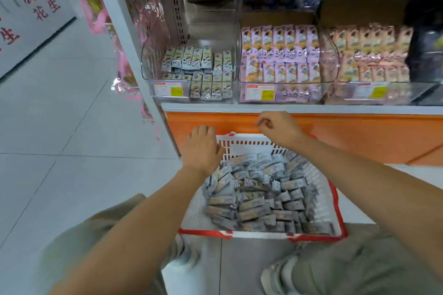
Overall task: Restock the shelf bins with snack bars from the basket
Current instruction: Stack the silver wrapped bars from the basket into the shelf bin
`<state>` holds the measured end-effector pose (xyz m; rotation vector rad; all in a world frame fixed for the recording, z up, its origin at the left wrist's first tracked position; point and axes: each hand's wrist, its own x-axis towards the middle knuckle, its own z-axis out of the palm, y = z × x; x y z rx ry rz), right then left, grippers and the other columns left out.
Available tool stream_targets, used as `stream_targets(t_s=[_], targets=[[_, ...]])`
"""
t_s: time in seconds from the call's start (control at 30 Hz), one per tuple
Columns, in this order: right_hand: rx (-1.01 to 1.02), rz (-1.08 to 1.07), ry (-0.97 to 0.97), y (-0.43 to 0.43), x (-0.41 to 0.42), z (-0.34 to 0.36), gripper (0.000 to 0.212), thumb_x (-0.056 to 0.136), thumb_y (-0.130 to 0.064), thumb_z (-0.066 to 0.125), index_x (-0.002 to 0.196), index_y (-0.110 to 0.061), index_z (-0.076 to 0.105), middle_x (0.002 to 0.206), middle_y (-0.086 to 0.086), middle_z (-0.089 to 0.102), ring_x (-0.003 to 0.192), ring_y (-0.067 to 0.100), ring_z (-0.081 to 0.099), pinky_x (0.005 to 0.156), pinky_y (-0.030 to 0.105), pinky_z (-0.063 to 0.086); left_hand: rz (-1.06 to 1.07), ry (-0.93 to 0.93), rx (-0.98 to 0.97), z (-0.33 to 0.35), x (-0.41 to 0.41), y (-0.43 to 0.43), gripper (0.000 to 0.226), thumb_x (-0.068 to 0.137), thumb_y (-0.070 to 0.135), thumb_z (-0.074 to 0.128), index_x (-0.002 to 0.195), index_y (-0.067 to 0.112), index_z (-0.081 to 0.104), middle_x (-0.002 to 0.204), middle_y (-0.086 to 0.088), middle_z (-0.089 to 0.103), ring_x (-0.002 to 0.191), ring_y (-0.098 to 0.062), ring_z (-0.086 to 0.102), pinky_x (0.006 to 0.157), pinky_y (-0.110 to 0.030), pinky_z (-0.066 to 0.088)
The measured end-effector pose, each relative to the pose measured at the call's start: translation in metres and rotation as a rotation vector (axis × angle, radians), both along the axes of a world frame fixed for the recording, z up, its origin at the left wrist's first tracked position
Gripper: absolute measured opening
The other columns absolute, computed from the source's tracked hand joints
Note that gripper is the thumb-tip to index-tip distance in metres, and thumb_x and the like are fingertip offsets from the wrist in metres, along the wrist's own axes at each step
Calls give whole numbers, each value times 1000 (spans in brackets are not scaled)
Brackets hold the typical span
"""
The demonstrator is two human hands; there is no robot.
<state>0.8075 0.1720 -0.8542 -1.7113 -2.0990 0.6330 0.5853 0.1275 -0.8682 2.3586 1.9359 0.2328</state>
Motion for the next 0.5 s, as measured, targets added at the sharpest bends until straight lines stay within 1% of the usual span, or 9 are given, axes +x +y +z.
stream_targets(t_s=[0.03,0.07,0.13,0.2,0.27,0.33,0.4,0.47,0.5], targets=[[-43,-56,-29,-7,15,-15,19,94,-10,53,103,-11,70,72,-7,61,62,11,56,55,25,41,-8,2,-39,-11,8,-5,43,95,31,48,133,11,45,129,-11,48,119,-30,42,98,-39,36],[-77,-108,-53,-12,28,-28,20,94,-10,53,109,-10,68,80,-4,64,70,13,58,58,25,41,-16,9,-81,-20,15,-9,44,96,32,47,134,11,44,131,-12,47,121,-30,41,99,-39,35],[-148,-185,-118,-22,54,-56,27,94,-12,55,120,-12,62,109,6,65,96,23,61,75,33,49,-46,31,-173,-42,30,-15,45,97,33,46,136,11,43,135,-11,45,125,-29,38,102,-39,35],[-253,-201,-185,-31,73,-83,38,94,-15,55,132,-11,52,133,13,53,116,30,54,93,39,47,-81,45,-281,-63,44,-19,45,98,32,44,137,11,43,136,-11,44,126,-29,38,103,-40,37],[-373,-180,-239,-39,85,-108,52,96,-19,54,144,-11,38,150,16,34,129,35,43,102,40,42,-118,57,-388,-81,59,-19,46,99,31,43,140,11,39,138,-12,42,128,-29,37,104,-40,36],[-455,-140,-325,-48,91,-133,62,97,-25,52,151,-13,24,158,15,17,137,35,34,106,40,39,-146,71,-479,-97,73,-15,49,101,32,43,144,11,35,144,-12,37,132,-30,34,106,-40,35],[-509,-93,-425,-58,96,-159,69,98,-32,48,154,-15,12,162,12,5,146,32,16,113,42,30,-178,87,-553,-113,85,-8,49,101,31,41,145,11,33,149,-13,32,137,-31,29,108,-42,34],[-562,-62,-500,-71,101,-180,72,99,-35,45,155,-15,5,163,10,-4,150,29,3,119,44,18,-207,101,-618,-128,96,-1,49,101,30,40,146,12,32,150,-12,31,138,-31,28,106,-43,37],[-570,-49,-531,-76,103,-189,72,99,-36,44,155,-14,4,163,11,-4,150,29,2,120,43,15,-223,103,-647,-136,102,2,49,101,30,40,146,12,32,150,-13,31,137,-31,29,106,-43,38]])
